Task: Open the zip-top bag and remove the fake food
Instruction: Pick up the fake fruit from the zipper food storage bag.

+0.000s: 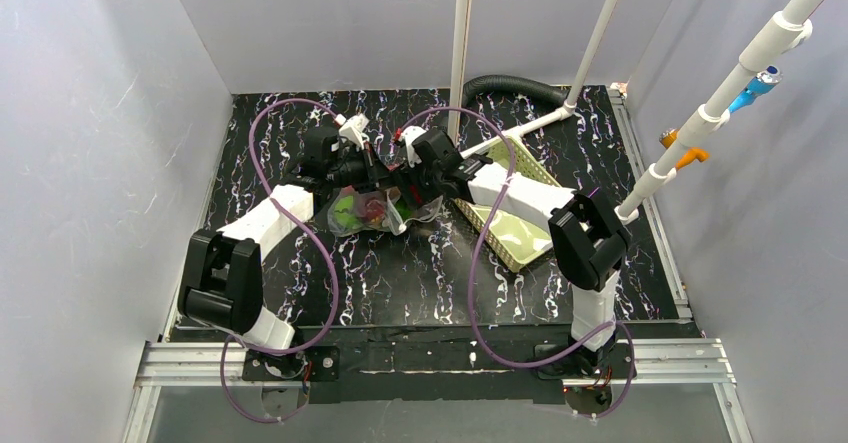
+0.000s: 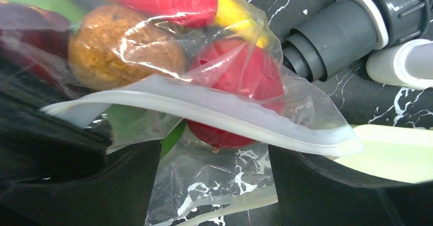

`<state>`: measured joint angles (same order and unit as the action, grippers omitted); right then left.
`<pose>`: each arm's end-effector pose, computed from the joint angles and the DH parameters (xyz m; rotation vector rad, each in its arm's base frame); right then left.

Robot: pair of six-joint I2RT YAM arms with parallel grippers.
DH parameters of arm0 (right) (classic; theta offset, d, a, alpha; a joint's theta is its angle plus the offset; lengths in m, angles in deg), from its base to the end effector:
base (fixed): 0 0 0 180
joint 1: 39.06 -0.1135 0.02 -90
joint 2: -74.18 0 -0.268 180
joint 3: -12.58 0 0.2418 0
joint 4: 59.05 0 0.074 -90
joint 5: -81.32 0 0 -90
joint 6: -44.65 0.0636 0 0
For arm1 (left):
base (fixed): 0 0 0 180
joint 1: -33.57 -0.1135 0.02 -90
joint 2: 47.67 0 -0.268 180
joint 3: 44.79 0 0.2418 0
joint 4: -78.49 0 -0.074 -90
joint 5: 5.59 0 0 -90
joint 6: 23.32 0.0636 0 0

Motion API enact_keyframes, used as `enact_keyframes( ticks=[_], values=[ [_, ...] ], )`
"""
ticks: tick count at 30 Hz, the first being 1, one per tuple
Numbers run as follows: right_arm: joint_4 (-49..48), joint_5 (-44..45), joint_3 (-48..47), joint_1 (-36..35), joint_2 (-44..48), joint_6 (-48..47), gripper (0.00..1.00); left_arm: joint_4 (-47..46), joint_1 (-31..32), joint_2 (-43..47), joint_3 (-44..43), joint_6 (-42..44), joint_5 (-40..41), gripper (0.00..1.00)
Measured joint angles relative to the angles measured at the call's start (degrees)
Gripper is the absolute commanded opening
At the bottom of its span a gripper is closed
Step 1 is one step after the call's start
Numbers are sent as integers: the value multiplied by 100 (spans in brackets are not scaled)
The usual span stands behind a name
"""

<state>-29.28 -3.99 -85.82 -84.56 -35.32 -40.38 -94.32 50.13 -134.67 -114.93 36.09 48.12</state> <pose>0.3196 0.3178 0.2297 -0.7588 2.1800 0.3643 0.3265 -0.1363 0.2600 0.1819 2.0836 -1.1453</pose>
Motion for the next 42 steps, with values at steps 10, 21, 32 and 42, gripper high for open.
enact_keyframes(
  ticks=[10, 21, 32, 42],
  values=[
    [66, -776, -282, 579, -155, 422, 82, 0, 81, -9, 0, 13, -345, 0],
    [87, -1775, -713, 686, -514, 678, 75, 111, 96, -168, -13, 116, -601, 0],
    [-105, -2570, -136, 721, -142, 538, 79, 341, 103, -153, -22, 227, -673, 0],
    [-225, -2758, -179, 754, -247, 855, 82, 188, 103, 59, 66, 275, -791, 0]
  ],
)
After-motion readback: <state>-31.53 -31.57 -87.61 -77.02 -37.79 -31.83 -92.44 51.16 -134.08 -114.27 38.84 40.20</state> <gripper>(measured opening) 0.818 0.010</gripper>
